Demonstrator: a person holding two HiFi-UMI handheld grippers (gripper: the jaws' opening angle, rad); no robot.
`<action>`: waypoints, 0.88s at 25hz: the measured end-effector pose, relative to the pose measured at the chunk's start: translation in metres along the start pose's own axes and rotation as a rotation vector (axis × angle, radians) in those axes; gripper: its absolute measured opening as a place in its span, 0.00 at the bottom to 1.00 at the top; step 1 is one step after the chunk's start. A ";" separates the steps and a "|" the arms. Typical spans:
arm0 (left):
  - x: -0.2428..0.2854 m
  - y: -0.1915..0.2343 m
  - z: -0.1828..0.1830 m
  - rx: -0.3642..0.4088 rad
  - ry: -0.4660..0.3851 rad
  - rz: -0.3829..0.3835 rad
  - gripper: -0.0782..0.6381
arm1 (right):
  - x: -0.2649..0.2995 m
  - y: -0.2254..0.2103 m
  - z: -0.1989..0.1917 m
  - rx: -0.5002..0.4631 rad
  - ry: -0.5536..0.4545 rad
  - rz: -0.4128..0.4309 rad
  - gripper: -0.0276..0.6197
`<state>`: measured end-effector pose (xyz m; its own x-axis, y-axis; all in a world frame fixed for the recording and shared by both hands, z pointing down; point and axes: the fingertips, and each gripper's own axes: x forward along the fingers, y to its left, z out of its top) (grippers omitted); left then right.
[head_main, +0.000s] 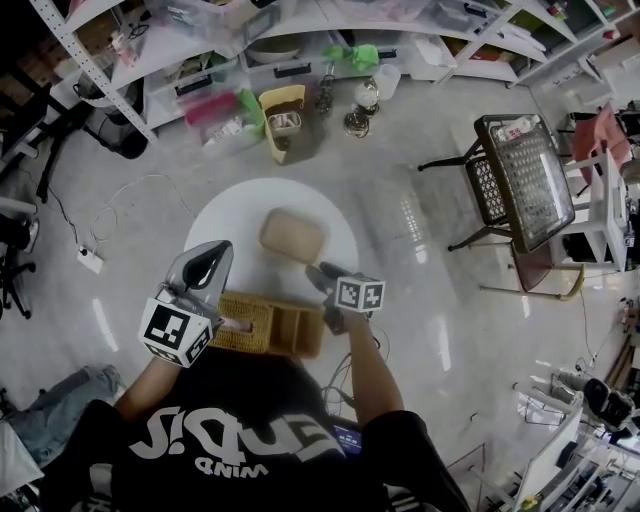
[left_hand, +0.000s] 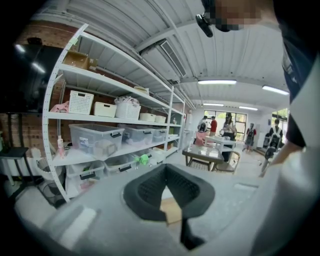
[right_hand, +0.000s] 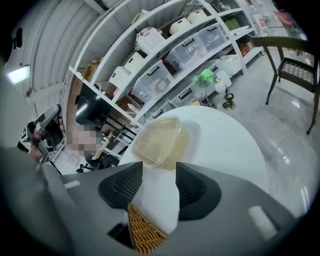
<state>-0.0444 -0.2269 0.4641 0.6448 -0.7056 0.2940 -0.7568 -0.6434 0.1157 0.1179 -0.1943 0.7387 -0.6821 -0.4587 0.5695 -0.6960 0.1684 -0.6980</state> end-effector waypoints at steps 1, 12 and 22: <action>0.002 0.000 -0.001 -0.001 0.003 0.001 0.11 | 0.001 0.000 0.000 0.004 0.007 0.011 0.35; 0.016 0.007 -0.005 0.003 0.022 0.009 0.11 | 0.015 0.002 -0.002 0.033 0.083 0.095 0.30; 0.019 0.006 -0.007 0.005 0.023 0.010 0.11 | 0.014 0.002 -0.002 0.061 0.093 0.122 0.20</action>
<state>-0.0375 -0.2425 0.4776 0.6347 -0.7046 0.3173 -0.7624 -0.6380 0.1083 0.1061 -0.1984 0.7464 -0.7804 -0.3550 0.5148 -0.5939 0.1629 -0.7879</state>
